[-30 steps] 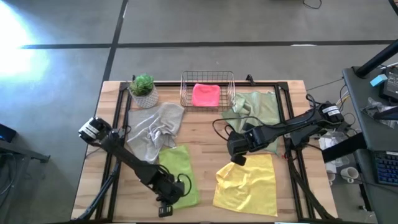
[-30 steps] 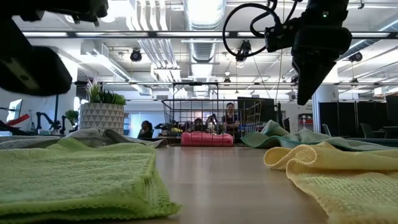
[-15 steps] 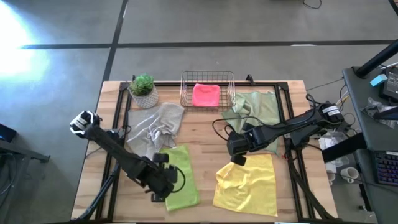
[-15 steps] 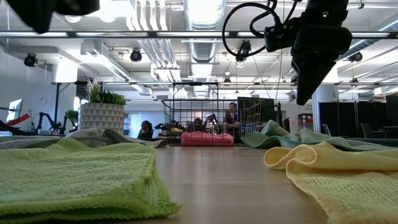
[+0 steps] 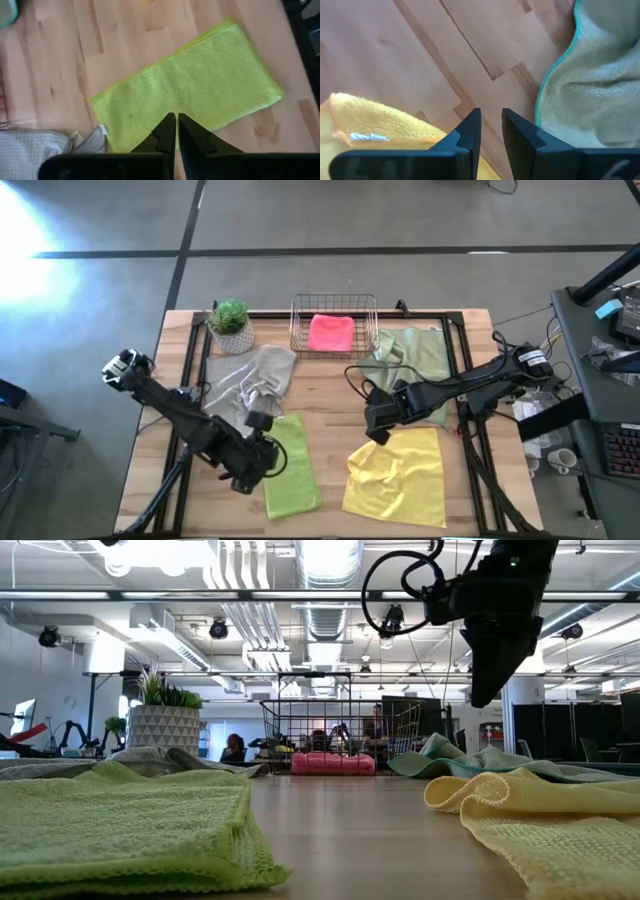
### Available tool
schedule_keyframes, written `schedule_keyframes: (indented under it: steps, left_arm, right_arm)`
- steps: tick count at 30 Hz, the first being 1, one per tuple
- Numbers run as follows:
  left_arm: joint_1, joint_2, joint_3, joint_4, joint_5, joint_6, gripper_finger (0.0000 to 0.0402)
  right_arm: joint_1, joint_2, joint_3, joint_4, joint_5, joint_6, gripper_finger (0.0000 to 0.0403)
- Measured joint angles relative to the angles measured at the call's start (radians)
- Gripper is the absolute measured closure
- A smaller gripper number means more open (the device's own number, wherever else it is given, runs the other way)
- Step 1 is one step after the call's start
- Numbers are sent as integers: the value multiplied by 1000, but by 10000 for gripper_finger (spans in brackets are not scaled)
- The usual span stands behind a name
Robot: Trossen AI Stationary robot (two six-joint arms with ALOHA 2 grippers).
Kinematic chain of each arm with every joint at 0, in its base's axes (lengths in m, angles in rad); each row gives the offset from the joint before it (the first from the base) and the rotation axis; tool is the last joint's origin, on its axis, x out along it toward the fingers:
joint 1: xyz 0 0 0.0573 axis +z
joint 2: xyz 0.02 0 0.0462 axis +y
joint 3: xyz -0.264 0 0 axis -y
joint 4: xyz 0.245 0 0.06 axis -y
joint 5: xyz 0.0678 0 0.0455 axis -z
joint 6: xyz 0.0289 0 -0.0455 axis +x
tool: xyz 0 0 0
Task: Fold microfiber towels
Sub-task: Fold the light green towel
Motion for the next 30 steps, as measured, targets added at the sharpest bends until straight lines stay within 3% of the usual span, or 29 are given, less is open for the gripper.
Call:
schedule_keyframes:
  steps: [8, 13, 19, 25, 30]
  left_arm:
    - [42, 2, -16, -102, -6, -8, 331]
    - [57, 2, -17, -135, -7, -8, 283]
    - [29, 2, -23, -116, -7, -20, 270]
    - [-40, 2, -91, 2, -8, -96, 269]
    - [-101, 2, -166, 159, -15, -253, 269]
  right_arm:
    - [1, 0, 0, 53, -2, 71, 335]
    - [18, 0, 0, 209, -26, 71, 335]
    - [65, 0, 0, 432, -65, -1, 330]
    - [118, 0, 0, 573, -134, -27, 281]
    - [168, 6, 0, 697, -134, -171, 231]
